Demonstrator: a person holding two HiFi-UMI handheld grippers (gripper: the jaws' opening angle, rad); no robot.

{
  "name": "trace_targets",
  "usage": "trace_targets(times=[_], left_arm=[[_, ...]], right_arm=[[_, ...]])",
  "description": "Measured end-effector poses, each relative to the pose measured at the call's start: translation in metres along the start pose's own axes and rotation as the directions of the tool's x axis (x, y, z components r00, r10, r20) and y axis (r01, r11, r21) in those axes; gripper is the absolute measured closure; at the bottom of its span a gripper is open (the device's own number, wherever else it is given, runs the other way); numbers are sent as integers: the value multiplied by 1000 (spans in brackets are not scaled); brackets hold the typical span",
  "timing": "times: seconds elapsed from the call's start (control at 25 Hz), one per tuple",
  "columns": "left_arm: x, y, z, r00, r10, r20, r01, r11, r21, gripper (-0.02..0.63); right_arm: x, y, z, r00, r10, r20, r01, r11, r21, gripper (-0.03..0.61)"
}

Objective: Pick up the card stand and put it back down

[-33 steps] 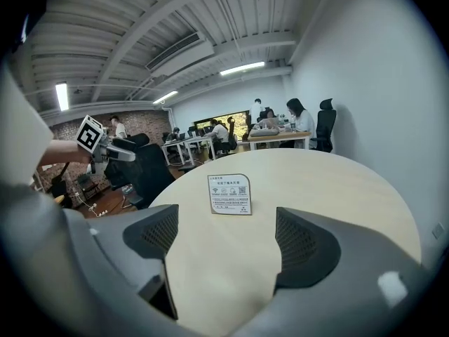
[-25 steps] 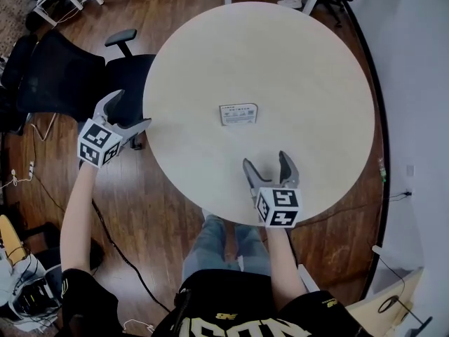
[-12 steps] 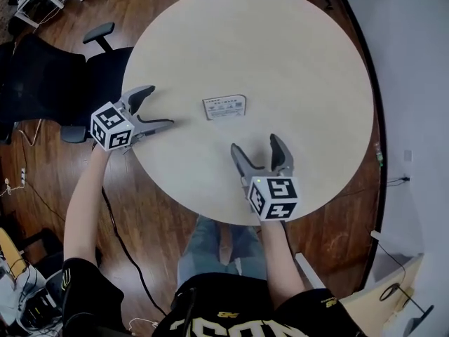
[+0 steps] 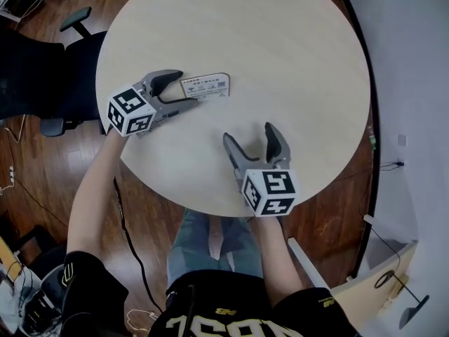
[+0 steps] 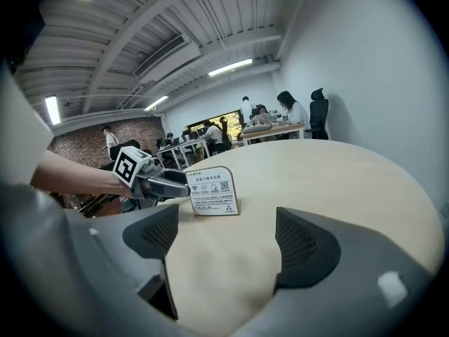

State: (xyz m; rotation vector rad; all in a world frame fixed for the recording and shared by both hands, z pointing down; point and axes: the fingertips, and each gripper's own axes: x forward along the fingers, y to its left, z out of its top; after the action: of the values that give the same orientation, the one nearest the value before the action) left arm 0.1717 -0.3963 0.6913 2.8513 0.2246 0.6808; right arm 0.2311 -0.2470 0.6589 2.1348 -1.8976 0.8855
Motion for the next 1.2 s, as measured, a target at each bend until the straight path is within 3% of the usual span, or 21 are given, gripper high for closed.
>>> trace_targets(times=[0.2,0.6,0.72,0.92,1.2], left_arm=[[25,-10,-3,1000,-13,14,13,1000,-15,296],[61,-18,1,996,-22,85,28,997,-65,335],[63,-15,1,994,-22,107,30,997,-75,398],[68,-18,14,991,-20,129,30,997,-74,573],[71,-53,36,989,-67,131,82,990,-116,598]], right_arm=[[-6,-6,-5,1000,-6,5,6,1000,14,140],[-26,-18,-17,1000,-27,3,27,1000,12,140],[-26,-17,-28,999,-35,-15,35,999,14,140],[-27,-14,-28,1000,-25,-17,25,1000,13,140],[-40,-11,6,999,-24,31,24,1000,1,140]])
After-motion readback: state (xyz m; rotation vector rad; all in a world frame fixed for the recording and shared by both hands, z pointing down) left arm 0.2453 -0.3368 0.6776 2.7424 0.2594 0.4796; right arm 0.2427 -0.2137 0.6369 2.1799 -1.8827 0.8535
